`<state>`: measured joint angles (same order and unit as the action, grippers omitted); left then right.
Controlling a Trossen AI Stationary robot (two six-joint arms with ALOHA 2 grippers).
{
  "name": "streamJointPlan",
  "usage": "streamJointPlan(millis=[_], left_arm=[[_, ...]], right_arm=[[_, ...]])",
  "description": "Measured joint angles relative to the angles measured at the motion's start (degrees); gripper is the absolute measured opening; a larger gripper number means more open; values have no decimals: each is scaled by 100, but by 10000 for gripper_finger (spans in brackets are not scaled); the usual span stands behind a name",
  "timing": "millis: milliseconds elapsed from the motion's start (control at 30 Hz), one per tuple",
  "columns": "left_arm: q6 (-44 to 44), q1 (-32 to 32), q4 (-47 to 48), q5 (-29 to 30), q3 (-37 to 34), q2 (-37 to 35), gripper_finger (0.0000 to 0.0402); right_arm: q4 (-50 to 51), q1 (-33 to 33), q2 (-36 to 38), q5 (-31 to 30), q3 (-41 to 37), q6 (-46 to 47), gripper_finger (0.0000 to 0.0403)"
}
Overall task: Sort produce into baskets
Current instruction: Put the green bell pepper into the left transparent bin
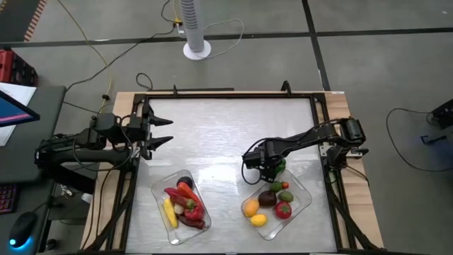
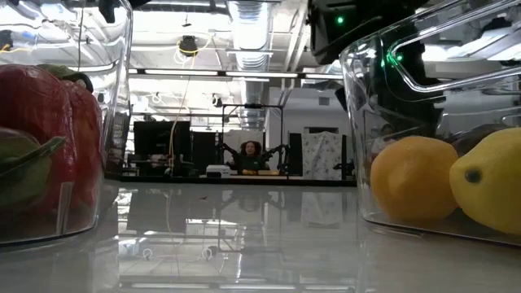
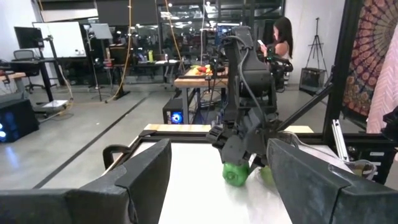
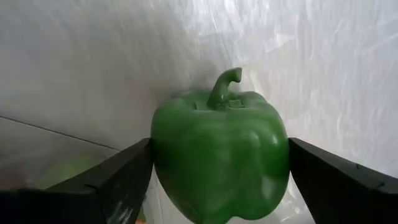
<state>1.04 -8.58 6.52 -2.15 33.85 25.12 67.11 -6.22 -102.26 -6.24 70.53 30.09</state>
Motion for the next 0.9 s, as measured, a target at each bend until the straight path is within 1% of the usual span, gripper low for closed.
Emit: streamJointPlan(millis=[167, 300, 533, 667, 733, 900], left_arm=[[0, -2, 0, 0, 0, 0, 251], [2, 0, 0, 0, 0, 0, 251], [151, -2, -240, 1, 0, -2, 251], [155, -2, -243, 0, 0, 0, 251], [155, -1, -245, 0, 0, -2, 251], [155, 0, -288, 0, 0, 0, 251]], right_arm=[[-88, 0, 0, -16, 27, -127, 362], [-198, -13, -19, -178, 243, -209, 348], [-185, -55, -22, -273, 860, -372, 344], [-339, -158, -22, -289, 1239, -478, 344], [-510, -236, -22, -289, 1423, -579, 344], [-1396, -445, -20, -258, 1651, -770, 344]])
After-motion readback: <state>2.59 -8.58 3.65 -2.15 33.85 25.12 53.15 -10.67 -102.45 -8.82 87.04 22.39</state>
